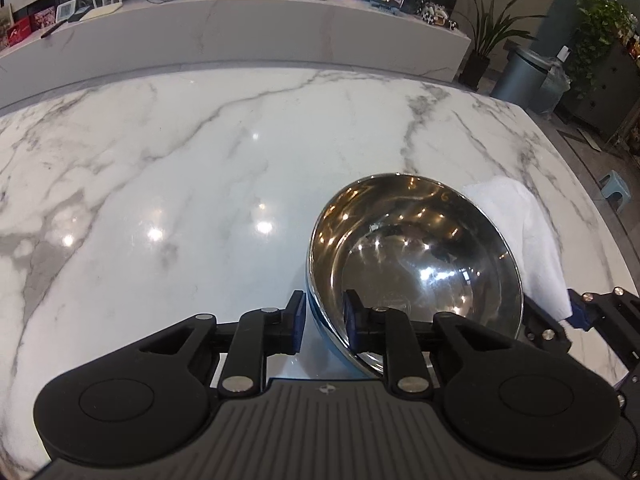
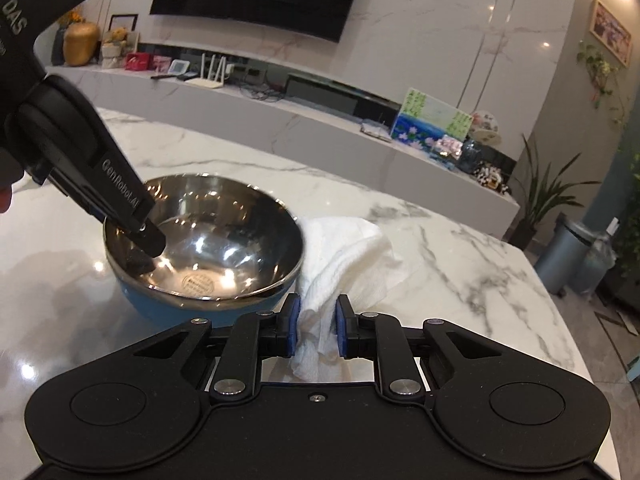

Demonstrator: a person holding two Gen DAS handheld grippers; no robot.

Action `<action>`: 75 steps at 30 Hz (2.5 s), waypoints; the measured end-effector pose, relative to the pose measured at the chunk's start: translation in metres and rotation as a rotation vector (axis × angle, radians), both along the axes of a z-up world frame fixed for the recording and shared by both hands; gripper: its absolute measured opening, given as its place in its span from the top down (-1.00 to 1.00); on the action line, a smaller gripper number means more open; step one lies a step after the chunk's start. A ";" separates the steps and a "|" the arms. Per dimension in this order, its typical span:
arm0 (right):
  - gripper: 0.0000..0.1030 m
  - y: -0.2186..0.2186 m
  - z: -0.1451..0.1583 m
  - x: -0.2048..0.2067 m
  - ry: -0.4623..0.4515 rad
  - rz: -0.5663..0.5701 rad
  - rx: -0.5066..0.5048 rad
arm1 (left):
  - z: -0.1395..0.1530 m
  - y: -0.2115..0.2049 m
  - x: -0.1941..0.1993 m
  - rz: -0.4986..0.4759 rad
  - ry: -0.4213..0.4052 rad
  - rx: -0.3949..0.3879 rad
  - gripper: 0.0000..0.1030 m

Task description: Clean bowl

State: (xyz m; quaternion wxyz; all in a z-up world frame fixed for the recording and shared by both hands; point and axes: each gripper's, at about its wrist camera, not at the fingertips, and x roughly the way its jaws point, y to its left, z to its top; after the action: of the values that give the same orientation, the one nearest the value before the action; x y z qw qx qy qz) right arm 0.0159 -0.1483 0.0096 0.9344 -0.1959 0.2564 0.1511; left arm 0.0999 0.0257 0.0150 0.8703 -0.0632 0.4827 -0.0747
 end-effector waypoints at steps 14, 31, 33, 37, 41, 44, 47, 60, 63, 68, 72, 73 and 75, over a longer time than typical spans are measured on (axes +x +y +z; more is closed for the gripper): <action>0.68 0.018 -0.014 0.000 0.109 0.077 -0.039 | -0.003 0.000 0.005 -0.012 -0.030 0.013 0.63; 0.67 -0.020 -0.007 0.035 0.216 -0.109 0.173 | 0.018 0.012 -0.007 0.040 -0.179 -0.066 -0.42; 0.67 -0.021 -0.007 0.037 0.236 -0.112 0.185 | 0.019 0.013 -0.008 0.042 -0.190 -0.077 -0.43; 0.54 -0.019 -0.013 0.037 0.258 -0.110 0.183 | 0.023 0.015 -0.009 0.040 -0.222 -0.105 -0.48; 0.39 -0.019 -0.014 0.036 0.269 -0.117 0.179 | 0.027 0.015 -0.012 0.033 -0.252 -0.105 -0.55; 0.13 -0.022 -0.012 0.036 0.271 -0.129 0.191 | 0.028 0.015 -0.013 0.032 -0.259 -0.097 -0.63; 0.03 -0.024 -0.008 0.035 0.254 -0.131 0.193 | 0.030 0.016 -0.016 0.043 -0.278 -0.091 -0.63; -0.27 -0.036 0.020 0.024 0.124 -0.132 0.248 | 0.038 0.016 -0.029 0.083 -0.313 -0.027 -0.63; -0.49 -0.040 0.026 0.022 0.109 -0.146 0.270 | 0.038 0.013 -0.037 0.078 -0.325 -0.005 -0.63; -0.50 -0.043 0.034 0.020 0.104 -0.154 0.293 | 0.037 0.001 -0.047 0.058 -0.342 0.072 -0.63; -0.51 -0.046 0.037 0.017 0.108 -0.154 0.285 | 0.036 -0.009 -0.057 0.039 -0.348 0.109 -0.63; -0.51 -0.047 0.037 0.016 0.108 -0.156 0.284 | 0.036 -0.009 -0.059 0.039 -0.345 0.104 -0.63; -0.51 -0.049 0.038 0.014 0.108 -0.161 0.286 | 0.032 -0.011 -0.062 0.034 -0.321 0.074 -0.63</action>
State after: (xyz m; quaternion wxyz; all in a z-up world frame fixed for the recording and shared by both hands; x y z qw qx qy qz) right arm 0.0298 -0.1970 0.0480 0.9467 -0.0314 0.2969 0.1212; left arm 0.0380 0.0146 0.0474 0.9392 -0.0267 0.3385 -0.0513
